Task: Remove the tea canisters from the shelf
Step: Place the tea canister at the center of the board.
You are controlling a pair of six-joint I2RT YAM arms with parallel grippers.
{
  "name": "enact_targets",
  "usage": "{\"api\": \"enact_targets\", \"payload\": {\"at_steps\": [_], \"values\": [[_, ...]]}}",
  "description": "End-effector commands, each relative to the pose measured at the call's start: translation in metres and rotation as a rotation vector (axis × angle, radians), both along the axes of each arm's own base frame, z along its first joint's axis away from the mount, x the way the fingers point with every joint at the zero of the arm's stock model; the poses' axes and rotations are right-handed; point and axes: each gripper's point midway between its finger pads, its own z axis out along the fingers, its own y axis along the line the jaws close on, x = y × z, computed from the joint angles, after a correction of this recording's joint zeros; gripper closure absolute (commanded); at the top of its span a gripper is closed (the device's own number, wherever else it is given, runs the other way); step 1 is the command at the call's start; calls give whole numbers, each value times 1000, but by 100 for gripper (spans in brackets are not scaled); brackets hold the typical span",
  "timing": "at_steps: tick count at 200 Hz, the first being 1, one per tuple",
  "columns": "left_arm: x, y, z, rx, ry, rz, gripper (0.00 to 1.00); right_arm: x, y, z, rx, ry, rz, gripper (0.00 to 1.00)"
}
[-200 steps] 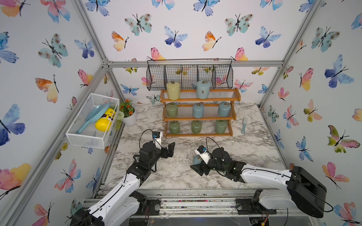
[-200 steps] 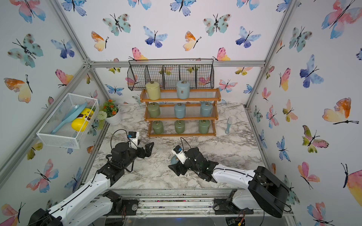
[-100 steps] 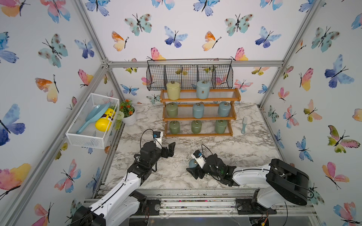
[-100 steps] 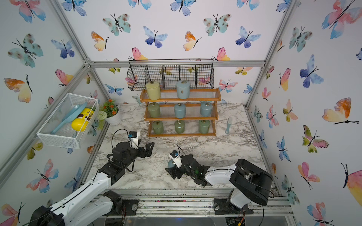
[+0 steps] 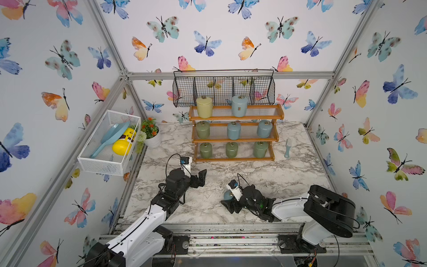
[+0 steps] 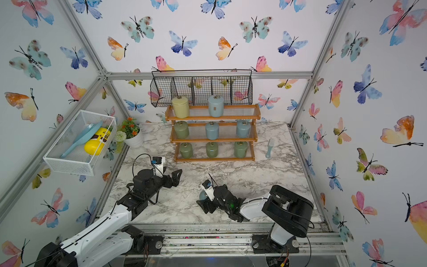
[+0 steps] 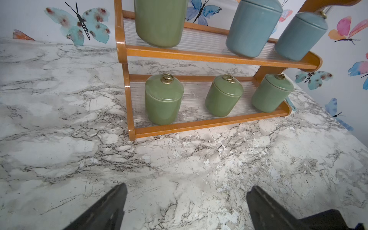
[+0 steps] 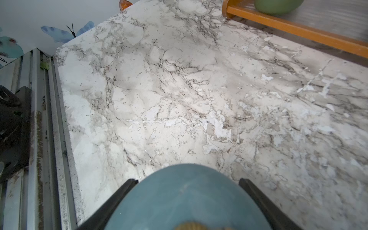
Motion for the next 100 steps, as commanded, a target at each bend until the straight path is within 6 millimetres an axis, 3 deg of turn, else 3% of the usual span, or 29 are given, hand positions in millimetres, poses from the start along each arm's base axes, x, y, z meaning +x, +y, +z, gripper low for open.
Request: {"api": "enact_targets", "payload": {"at_steps": [1, 100], "values": [[0, 2, 0, -31, -11, 23, 2, 1, 5, 6, 42, -13, -10, 34], [-3, 2, -8, -2, 7, 10, 1, -2, 3, 3, 17, -17, -25, 25]]}}
